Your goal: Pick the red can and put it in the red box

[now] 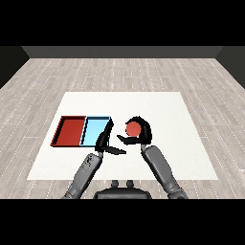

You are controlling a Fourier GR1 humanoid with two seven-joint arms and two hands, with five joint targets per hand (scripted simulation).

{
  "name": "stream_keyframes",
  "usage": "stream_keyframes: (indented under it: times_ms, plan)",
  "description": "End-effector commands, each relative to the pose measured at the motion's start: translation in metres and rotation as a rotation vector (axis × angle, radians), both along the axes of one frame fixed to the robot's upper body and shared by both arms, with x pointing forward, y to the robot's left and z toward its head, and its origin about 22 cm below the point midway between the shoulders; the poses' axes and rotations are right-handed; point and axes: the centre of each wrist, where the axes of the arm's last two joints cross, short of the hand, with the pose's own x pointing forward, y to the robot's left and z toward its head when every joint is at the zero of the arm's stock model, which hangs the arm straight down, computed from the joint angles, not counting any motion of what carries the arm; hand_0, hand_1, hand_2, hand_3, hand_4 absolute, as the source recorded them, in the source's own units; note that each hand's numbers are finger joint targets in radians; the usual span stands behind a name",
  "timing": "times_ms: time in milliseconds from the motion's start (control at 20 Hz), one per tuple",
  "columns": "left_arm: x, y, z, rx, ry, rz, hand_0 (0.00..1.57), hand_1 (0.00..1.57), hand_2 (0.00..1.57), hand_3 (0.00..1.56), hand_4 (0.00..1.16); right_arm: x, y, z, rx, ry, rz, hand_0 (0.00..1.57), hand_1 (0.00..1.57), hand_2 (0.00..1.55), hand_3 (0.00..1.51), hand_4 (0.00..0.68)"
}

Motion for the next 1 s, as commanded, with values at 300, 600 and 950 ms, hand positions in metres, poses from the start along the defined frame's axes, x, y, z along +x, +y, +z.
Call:
stream_keyframes:
  times_ms: [300,600,950]
  plan:
    - [-0.007,-0.008,0.001,-0.031,0.043,-0.030,0.00,0.00,0.00,0.00,0.00,-0.010,-0.002,-0.014,-0.006,-0.008,0.016,1.46,1.46,1.43,1.38,0.660]
    - [0.006,-0.016,-0.017,-0.019,0.060,-0.011,0.00,0.00,0.00,0.00,0.00,-0.012,0.024,-0.004,-0.002,-0.027,0.052,1.46,1.46,1.44,1.39,0.671]
    - [-0.005,-0.021,-0.012,-0.052,0.066,-0.057,0.00,0.00,0.00,0.00,0.00,-0.029,0.036,0.004,0.081,-0.015,0.092,1.50,1.50,1.44,1.40,0.640]
